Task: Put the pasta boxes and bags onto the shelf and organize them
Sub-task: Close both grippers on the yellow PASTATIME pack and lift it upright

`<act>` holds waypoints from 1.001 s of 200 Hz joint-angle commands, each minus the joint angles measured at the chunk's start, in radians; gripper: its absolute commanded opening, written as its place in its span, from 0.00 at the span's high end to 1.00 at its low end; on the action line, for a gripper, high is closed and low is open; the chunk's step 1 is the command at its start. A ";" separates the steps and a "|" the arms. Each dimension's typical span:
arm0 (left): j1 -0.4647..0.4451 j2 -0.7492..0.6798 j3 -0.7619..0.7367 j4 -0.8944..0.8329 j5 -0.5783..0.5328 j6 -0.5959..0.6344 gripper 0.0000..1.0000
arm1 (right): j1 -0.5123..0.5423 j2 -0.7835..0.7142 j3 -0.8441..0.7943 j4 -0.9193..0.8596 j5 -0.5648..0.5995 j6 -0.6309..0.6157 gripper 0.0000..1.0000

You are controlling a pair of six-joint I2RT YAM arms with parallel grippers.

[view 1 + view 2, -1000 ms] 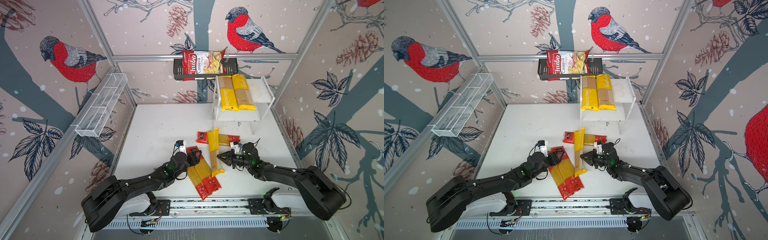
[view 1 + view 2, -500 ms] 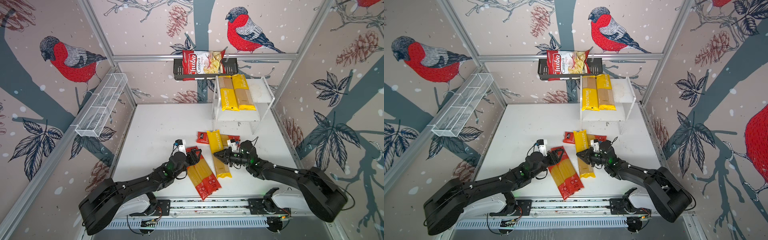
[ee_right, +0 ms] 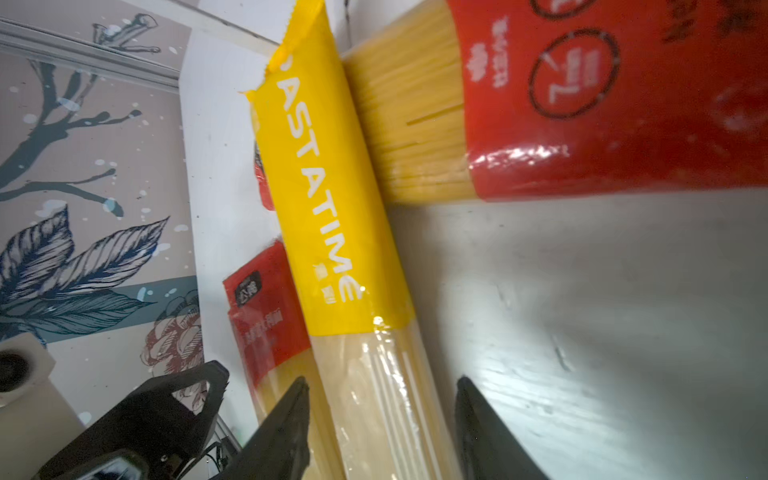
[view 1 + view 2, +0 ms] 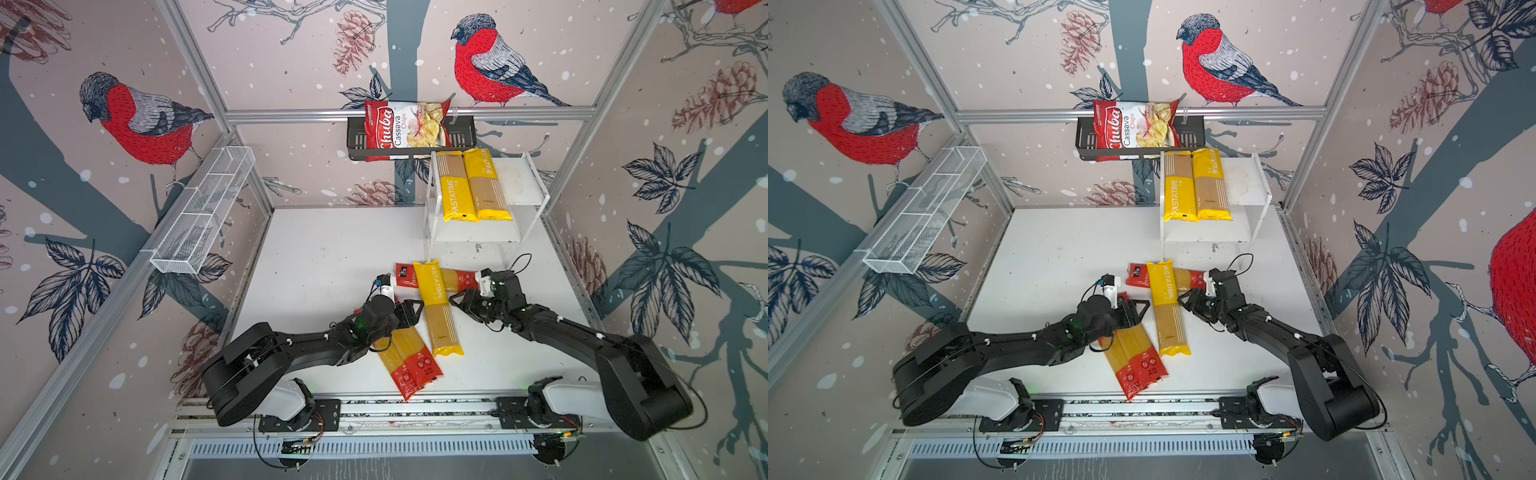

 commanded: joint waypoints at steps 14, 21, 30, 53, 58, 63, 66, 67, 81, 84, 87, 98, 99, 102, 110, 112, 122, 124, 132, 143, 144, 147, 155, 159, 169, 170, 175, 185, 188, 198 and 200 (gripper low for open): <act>-0.002 0.058 0.004 0.069 0.049 -0.021 0.36 | 0.007 0.089 -0.025 0.136 -0.067 -0.032 0.42; -0.002 0.066 -0.001 0.080 0.055 -0.027 0.36 | 0.009 0.106 -0.031 0.156 -0.077 -0.029 0.42; -0.002 0.075 -0.011 0.097 0.059 -0.035 0.36 | 0.017 0.122 -0.042 0.188 -0.098 -0.022 0.42; 0.002 0.091 -0.023 0.116 0.057 -0.045 0.36 | 0.053 0.168 -0.060 0.287 -0.150 0.008 0.43; 0.003 0.095 -0.026 0.118 0.059 -0.048 0.36 | 0.065 0.179 -0.061 0.303 -0.152 0.012 0.44; 0.005 0.099 -0.028 0.122 0.060 -0.049 0.36 | 0.077 0.189 -0.061 0.318 -0.154 0.014 0.45; 0.005 0.102 -0.029 0.124 0.060 -0.052 0.36 | 0.085 0.195 -0.061 0.328 -0.155 0.015 0.45; 0.006 0.103 -0.029 0.126 0.061 -0.052 0.36 | 0.087 0.196 -0.060 0.330 -0.155 0.015 0.45; 0.009 0.111 -0.037 0.149 0.072 -0.060 0.36 | 0.114 0.220 -0.056 0.360 -0.159 0.021 0.48; 0.009 0.111 -0.038 0.153 0.072 -0.062 0.36 | 0.117 0.222 -0.056 0.365 -0.160 0.027 0.49; 0.009 0.111 -0.038 0.155 0.074 -0.063 0.36 | 0.119 0.225 -0.056 0.370 -0.161 0.029 0.50; 0.010 0.110 -0.044 0.161 0.075 -0.065 0.36 | 0.122 0.216 -0.060 0.405 -0.174 0.049 0.55; 0.010 0.109 -0.045 0.161 0.076 -0.065 0.36 | 0.123 0.213 -0.060 0.407 -0.175 0.051 0.56; 0.012 0.107 -0.046 0.163 0.075 -0.065 0.36 | 0.125 0.208 -0.062 0.417 -0.177 0.056 0.57; 0.014 0.100 -0.054 0.171 0.073 -0.066 0.36 | 0.129 0.190 -0.062 0.431 -0.175 0.064 0.64; 0.015 0.097 -0.057 0.173 0.073 -0.068 0.36 | 0.131 0.186 -0.061 0.433 -0.175 0.064 0.66; 0.018 0.085 -0.066 0.192 0.075 -0.073 0.36 | 0.137 0.171 -0.054 0.434 -0.180 0.061 0.74; 0.019 0.082 -0.069 0.200 0.076 -0.076 0.36 | 0.137 0.169 -0.051 0.432 -0.182 0.061 0.76; 0.023 0.068 -0.078 0.222 0.079 -0.083 0.36 | 0.140 0.163 -0.045 0.426 -0.189 0.059 0.81; 0.026 0.044 -0.084 0.236 0.085 -0.086 0.36 | 0.139 0.156 -0.035 0.413 -0.208 0.056 0.85; 0.027 0.041 -0.084 0.236 0.085 -0.086 0.36 | 0.139 0.155 -0.035 0.413 -0.209 0.056 0.85; 0.028 0.033 -0.085 0.236 0.085 -0.086 0.36 | 0.139 0.152 -0.035 0.413 -0.211 0.057 0.87; 0.028 0.012 -0.085 0.231 0.083 -0.084 0.36 | 0.140 0.142 -0.035 0.413 -0.215 0.060 0.88; 0.032 0.000 -0.085 0.228 0.081 -0.083 0.36 | 0.139 0.135 -0.035 0.409 -0.216 0.062 0.89; 0.039 -0.028 -0.088 0.217 0.077 -0.082 0.35 | 0.139 0.119 -0.034 0.406 -0.222 0.067 0.90; 0.039 -0.031 -0.088 0.216 0.077 -0.082 0.35 | 0.139 0.117 -0.034 0.406 -0.223 0.068 0.90; 0.046 -0.044 -0.090 0.212 0.076 -0.083 0.35 | 0.137 0.108 -0.032 0.403 -0.226 0.072 0.90; 0.058 -0.071 -0.100 0.211 0.076 -0.086 0.35 | 0.137 0.085 -0.027 0.401 -0.233 0.082 0.90; 0.062 -0.078 -0.103 0.211 0.075 -0.087 0.34 | 0.136 0.078 -0.025 0.401 -0.236 0.086 0.91; 0.076 -0.104 -0.111 0.204 0.080 -0.093 0.33 | 0.140 0.051 -0.017 0.397 -0.244 0.097 0.91; 0.080 -0.110 -0.111 0.202 0.083 -0.094 0.32 | 0.139 0.045 -0.015 0.397 -0.246 0.099 0.91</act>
